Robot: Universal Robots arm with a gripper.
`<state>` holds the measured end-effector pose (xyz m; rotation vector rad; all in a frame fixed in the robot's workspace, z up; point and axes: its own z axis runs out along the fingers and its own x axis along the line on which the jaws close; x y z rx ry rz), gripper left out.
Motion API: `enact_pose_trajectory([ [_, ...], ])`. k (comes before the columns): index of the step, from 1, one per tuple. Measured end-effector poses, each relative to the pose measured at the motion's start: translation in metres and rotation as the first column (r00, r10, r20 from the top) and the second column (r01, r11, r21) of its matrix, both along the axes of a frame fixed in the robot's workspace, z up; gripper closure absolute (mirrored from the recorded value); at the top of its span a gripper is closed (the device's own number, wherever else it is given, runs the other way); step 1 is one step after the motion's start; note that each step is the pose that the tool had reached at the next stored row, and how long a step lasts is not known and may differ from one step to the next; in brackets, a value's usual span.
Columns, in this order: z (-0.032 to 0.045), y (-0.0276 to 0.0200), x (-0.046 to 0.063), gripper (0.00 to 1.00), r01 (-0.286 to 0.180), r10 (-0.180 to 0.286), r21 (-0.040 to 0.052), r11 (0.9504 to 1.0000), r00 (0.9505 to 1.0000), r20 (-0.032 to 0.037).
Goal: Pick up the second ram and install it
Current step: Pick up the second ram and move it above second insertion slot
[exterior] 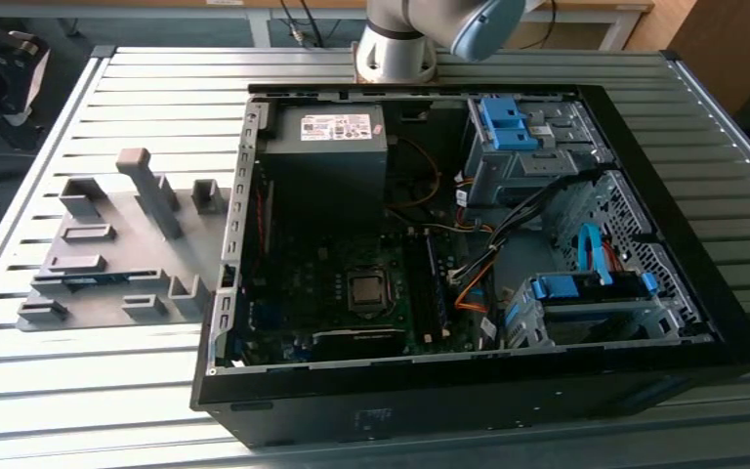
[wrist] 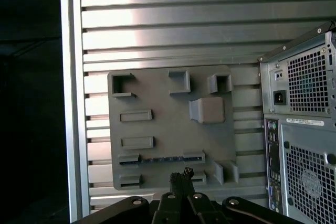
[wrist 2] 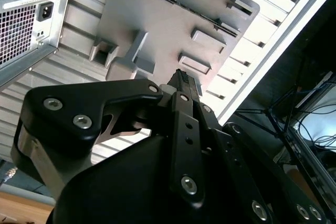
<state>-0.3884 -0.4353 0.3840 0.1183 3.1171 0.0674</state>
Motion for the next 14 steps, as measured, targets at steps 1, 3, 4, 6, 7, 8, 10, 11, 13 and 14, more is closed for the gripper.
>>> enact_pose_trajectory([
  [1, 0.0000, 0.0000, 0.0000, 0.89, 0.000, 0.000, 0.0000, 1.0000, 1.0000, 0.0000],
  [3, 0.0000, 0.0000, 0.0000, 0.89, 0.000, 0.000, 0.0000, 1.0000, 1.0000, 0.0000],
  [4, 0.0000, 0.0000, 0.0000, 0.89, -0.001, 0.001, 0.0001, 1.0000, 1.0000, 0.0001],
  [6, 0.0000, 0.0000, -0.0001, 0.89, -0.008, 0.008, 0.0001, 1.0000, 1.0000, 0.0001],
  [7, 0.0000, 0.0000, -0.0003, 0.89, -0.015, 0.015, 0.0000, 0.9999, 0.9999, 0.0000],
  [8, -0.0001, 0.0000, -0.0010, 0.89, -0.024, 0.024, 0.0001, 0.9997, 0.9997, 0.0000],
  [10, 0.0000, 0.0000, -0.0017, 0.89, -0.046, 0.046, -0.0001, 0.9989, 0.9989, 0.0000],
  [11, 0.0000, 0.0000, -0.0020, 0.89, -0.057, 0.057, -0.0002, 0.9984, 0.9984, 0.0001],
  [13, 0.0000, 0.0000, -0.0026, 0.89, -0.079, 0.079, -0.0006, 0.9969, 0.9969, 0.0000],
  [14, 0.0000, 0.0000, -0.0028, 0.89, -0.089, 0.089, -0.0009, 0.9960, 0.9960, -0.0001],
])
